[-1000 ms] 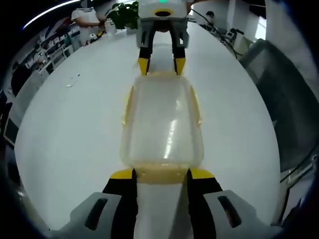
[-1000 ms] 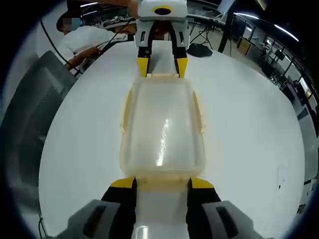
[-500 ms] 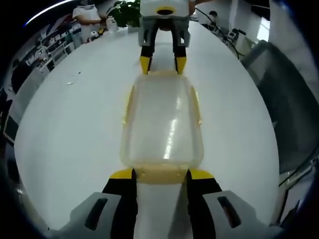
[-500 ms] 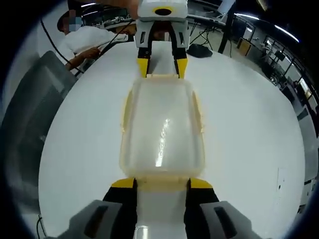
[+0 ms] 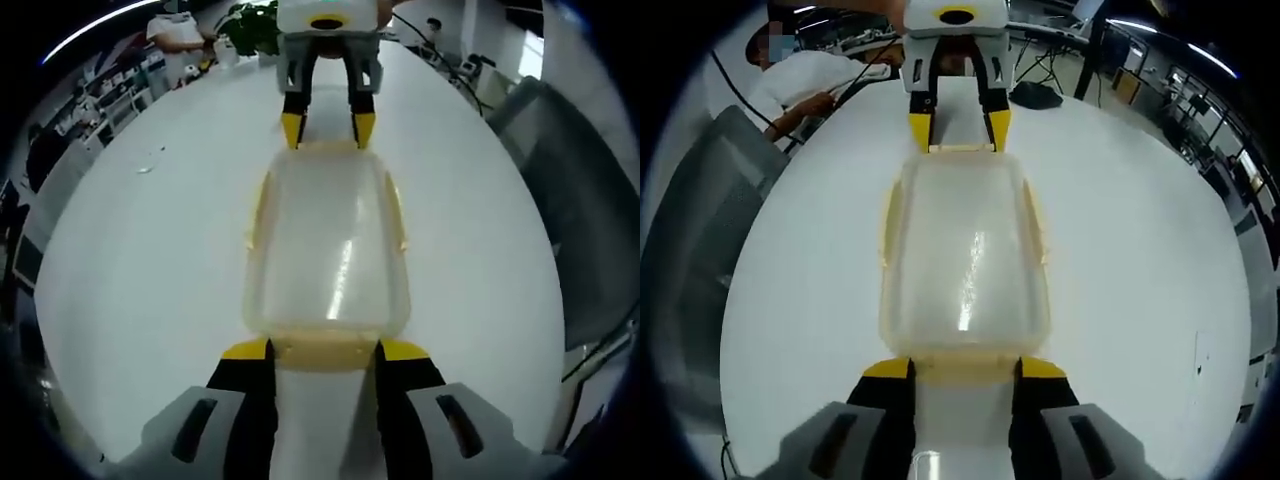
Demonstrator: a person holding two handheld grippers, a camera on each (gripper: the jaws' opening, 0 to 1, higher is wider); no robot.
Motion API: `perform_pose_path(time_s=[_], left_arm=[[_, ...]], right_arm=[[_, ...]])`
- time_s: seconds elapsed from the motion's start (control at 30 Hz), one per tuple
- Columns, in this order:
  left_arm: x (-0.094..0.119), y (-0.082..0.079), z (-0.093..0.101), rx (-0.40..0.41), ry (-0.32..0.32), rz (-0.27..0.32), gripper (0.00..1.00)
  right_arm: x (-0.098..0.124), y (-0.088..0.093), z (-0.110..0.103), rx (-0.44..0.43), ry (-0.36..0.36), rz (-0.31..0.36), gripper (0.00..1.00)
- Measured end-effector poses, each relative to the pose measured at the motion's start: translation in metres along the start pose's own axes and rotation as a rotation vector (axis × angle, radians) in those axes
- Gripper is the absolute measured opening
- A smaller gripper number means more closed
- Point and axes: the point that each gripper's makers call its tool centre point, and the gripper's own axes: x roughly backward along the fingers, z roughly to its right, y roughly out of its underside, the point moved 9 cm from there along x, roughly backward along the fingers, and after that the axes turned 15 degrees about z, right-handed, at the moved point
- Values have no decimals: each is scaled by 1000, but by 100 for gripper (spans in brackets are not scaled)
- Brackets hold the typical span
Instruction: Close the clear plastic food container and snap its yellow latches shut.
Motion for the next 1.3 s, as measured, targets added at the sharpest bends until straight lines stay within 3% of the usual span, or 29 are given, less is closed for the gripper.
perform_pose_path(time_s=[0.17,0.27,0.57,1.3], left_arm=[[6,0,2,8,-9,-11,36],[14,-8,3,11,-23,18,36],[25,-22,9,-2,-41,14,36],[31,-73,25,-58,-64,4,36]], right_arm=[[6,-8,-2,34,10,3,33],[12,-8,-1,38,21,5,33],[27,-17,-7,66,38,19,33],[75,-11,-25,70,73,36,33]])
